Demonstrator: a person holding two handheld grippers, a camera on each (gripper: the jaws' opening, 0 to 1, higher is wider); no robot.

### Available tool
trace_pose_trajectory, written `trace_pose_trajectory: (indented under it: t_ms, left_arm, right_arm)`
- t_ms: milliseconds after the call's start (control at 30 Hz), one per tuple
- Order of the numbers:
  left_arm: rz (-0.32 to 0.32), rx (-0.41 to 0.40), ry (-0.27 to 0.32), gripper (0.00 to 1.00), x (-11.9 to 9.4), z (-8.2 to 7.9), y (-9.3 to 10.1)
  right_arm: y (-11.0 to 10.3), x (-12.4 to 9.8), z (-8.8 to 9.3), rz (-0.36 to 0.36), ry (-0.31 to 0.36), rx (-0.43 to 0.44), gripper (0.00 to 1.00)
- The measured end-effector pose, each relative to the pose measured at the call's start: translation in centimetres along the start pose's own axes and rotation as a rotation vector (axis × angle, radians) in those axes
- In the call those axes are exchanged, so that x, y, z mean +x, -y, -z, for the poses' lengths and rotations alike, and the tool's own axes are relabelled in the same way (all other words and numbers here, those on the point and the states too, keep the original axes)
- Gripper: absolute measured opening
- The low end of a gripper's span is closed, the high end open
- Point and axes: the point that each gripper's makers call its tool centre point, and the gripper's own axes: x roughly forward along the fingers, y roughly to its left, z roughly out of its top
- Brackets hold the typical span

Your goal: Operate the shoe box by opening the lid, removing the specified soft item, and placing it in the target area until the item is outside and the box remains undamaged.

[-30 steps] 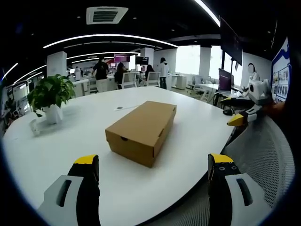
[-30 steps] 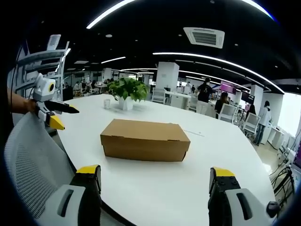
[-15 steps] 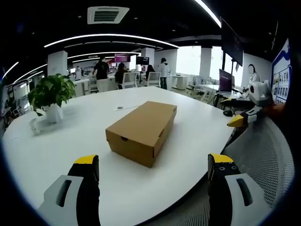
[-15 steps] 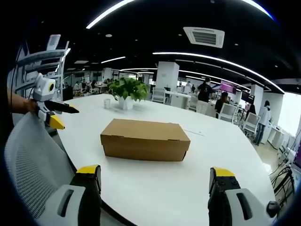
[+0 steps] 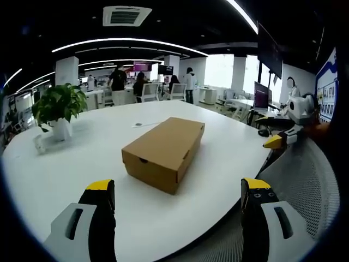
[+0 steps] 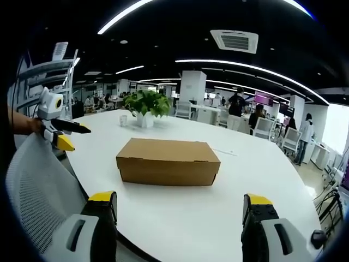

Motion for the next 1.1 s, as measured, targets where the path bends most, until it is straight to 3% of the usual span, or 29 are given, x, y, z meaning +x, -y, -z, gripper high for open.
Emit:
trace_pose_trajectory:
  t_ms: [633, 1100]
  left_arm:
    - [-0.009, 0.015, -0.016, 1.0, 0.1, -0.4, -0.7]
    - [-0.021, 0.003, -0.026, 0.99, 1.3, -2.0, -1.0]
  right_arm:
    - [-0.3, 0.2, -0.2, -0.053, -0.023, 0.032, 0.99]
    - [1.9, 1.0, -1.2, -0.076, -0.033, -0.006, 0.98]
